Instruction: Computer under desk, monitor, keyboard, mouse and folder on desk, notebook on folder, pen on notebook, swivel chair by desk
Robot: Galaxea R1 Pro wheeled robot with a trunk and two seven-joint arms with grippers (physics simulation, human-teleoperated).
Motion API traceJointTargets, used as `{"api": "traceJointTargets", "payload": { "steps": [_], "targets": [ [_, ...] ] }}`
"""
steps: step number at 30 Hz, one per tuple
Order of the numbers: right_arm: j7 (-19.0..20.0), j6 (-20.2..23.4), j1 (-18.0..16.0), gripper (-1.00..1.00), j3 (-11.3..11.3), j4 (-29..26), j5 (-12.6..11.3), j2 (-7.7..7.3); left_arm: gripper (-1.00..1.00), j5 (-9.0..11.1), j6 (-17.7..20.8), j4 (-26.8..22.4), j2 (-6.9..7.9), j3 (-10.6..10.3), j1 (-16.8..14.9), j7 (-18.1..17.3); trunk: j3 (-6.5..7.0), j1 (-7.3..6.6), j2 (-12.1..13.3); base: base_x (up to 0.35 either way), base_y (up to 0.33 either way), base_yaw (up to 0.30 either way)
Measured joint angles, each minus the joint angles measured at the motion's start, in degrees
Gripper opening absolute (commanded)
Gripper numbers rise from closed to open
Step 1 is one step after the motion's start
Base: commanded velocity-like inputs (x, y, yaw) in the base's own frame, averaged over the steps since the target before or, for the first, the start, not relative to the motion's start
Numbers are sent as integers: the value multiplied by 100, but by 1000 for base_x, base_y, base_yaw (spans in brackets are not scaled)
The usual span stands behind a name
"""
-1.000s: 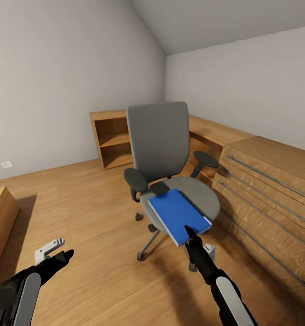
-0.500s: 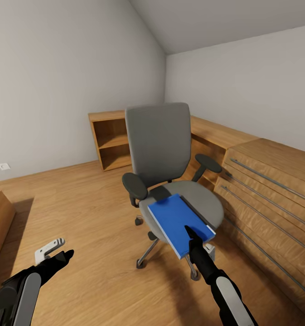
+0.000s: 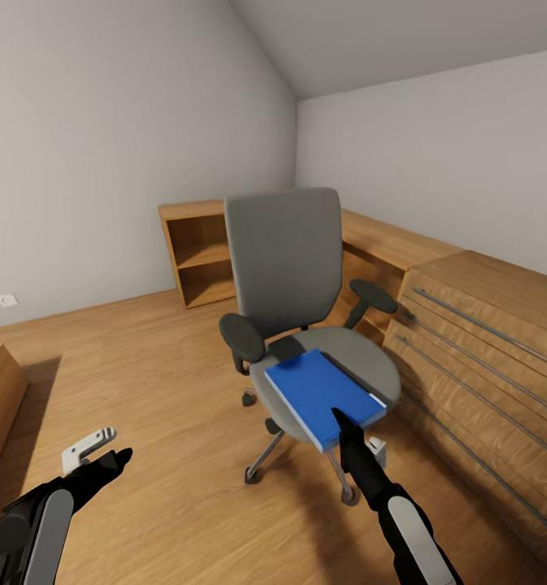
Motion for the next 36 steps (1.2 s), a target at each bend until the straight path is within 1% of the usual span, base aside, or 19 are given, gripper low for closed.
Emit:
{"api": "traceJointTargets", "payload": {
  "steps": [6, 10, 16, 18, 21, 24, 26, 30, 32, 36],
  "targets": [
    [12, -14, 0, -100, -6, -42, 18, 0, 100, 0, 1, -2, 3, 1, 0, 0, 108, -132, 241, -2, 0, 0],
    [21, -38, 0, -100, -11, -179, 36, 0, 100, 0, -2, -2, 3, 8, 0, 0, 179, -217, 401, -185, 0, 0],
    [60, -74, 12, -100, -16, -639, 48, -15, 100, 0, -6, -2, 1, 10, 0, 0, 287, -348, 642, -315, 0, 0],
    [70, -79, 40, -100, -17, -919, 54, -22, 100, 0, -6, -2, -1, 9, 0, 0, 323, -392, 722, -334, 0, 0],
    [67, -79, 196, -100, -19, -1374, 64, -29, 100, 0, -6, -3, -1, 4, 0, 0, 377, -458, 842, -336, 0, 0],
    [44, -76, 310, -100, -25, -1692, 98, -55, 100, 0, -6, -3, -1, 3, 0, 4, 431, -524, 963, -337, 0, 0],
    [13, -71, 352, -100, -28, -1869, 156, -141, 100, 0, -6, -1, -1, 2, 0, 7, 466, -568, 1043, -337, 0, 0],
    [-3, -55, 415, -100, -31, -2100, 202, -499, 100, 1, -7, 0, -5, 0, 0, 8, 538, -655, 1204, -337, -46, 0],
    [-2, -55, 425, -100, -35, -2167, 206, -540, 100, 0, -4, 4, -8, -4, 0, 8, 574, -699, 1284, -338, -82, 0],
    [-8, -55, 432, -100, -37, -2211, 208, -561, 100, 0, -5, 13, -10, -7, 0, 13, 646, -787, 1444, -317, -88, 0]
  ]
}}
